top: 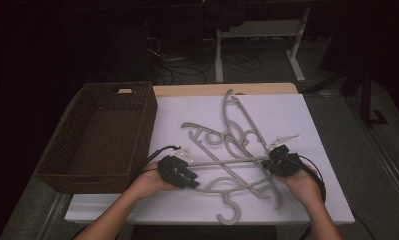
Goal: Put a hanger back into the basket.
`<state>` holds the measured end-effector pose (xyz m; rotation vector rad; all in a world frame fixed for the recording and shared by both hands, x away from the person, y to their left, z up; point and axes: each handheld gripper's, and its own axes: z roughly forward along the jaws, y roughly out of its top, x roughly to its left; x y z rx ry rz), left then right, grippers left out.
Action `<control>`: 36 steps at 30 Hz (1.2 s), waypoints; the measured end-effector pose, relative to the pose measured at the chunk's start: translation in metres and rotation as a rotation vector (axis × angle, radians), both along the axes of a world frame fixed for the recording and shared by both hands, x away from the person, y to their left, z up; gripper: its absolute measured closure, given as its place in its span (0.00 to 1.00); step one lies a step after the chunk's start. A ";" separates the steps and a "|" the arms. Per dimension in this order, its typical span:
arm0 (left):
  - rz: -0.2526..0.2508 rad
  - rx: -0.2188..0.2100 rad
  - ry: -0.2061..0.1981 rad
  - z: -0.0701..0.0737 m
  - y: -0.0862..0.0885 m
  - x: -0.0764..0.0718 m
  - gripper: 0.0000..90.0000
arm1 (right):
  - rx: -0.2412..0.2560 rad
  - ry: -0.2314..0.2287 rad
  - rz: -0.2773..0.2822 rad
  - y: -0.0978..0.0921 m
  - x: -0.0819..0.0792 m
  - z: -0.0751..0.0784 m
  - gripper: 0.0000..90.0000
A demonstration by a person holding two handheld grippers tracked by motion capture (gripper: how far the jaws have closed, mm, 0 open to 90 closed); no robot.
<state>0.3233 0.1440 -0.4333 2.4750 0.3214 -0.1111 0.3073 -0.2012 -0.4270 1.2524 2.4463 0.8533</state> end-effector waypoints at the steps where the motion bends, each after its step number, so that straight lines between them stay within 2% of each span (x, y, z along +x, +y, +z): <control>1: -0.019 0.001 -0.003 0.000 0.000 -0.002 0.63 | 0.023 -0.005 0.000 -0.002 -0.001 0.002 0.91; 3: -0.052 0.003 -0.021 -0.001 -0.003 -0.007 0.56 | 0.097 -0.034 -0.012 -0.008 -0.005 0.009 0.78; 4: -0.052 0.003 -0.021 -0.001 -0.003 -0.007 0.54 | 0.097 -0.034 -0.012 -0.008 -0.005 0.009 0.78; 7: -0.076 0.004 -0.038 -0.003 -0.010 -0.010 0.52 | 0.140 -0.078 -0.037 -0.017 -0.009 0.013 0.62; 8: -0.095 0.011 -0.043 -0.004 -0.013 -0.011 0.54 | 0.154 -0.096 -0.057 -0.022 -0.011 0.015 0.51; 9: -0.116 0.019 -0.047 -0.007 -0.017 -0.014 0.54 | 0.160 -0.109 -0.071 -0.025 -0.012 0.015 0.47; 10: -0.116 0.019 -0.047 -0.007 -0.017 -0.014 0.56 | 0.160 -0.109 -0.071 -0.025 -0.012 0.015 0.47; 11: -0.126 0.036 -0.073 -0.009 -0.021 -0.016 0.57 | 0.162 -0.131 -0.095 -0.033 -0.014 0.016 0.38; 12: -0.128 0.038 -0.077 -0.009 -0.022 -0.017 0.58 | 0.163 -0.142 -0.103 -0.038 -0.016 0.015 0.35; 13: -0.128 0.038 -0.077 -0.009 -0.022 -0.017 0.60 | 0.163 -0.142 -0.103 -0.038 -0.016 0.015 0.35; 14: -0.132 0.041 -0.080 -0.010 -0.023 -0.017 0.62 | 0.170 -0.137 -0.112 -0.045 -0.019 0.013 0.28; 19: -0.140 0.069 -0.112 -0.013 -0.030 -0.020 0.67 | 0.170 -0.131 -0.127 -0.055 -0.027 0.006 0.22; 22: -0.139 0.088 -0.131 -0.012 -0.033 -0.020 0.75 | 0.179 -0.133 -0.130 -0.059 -0.031 0.003 0.20; 26: -0.157 0.116 -0.149 -0.011 -0.037 -0.021 0.77 | 0.192 -0.140 -0.132 -0.060 -0.030 0.004 0.19; 36: -0.169 0.128 -0.137 -0.010 -0.039 -0.019 0.86 | 0.176 -0.151 -0.121 -0.059 -0.028 0.001 0.17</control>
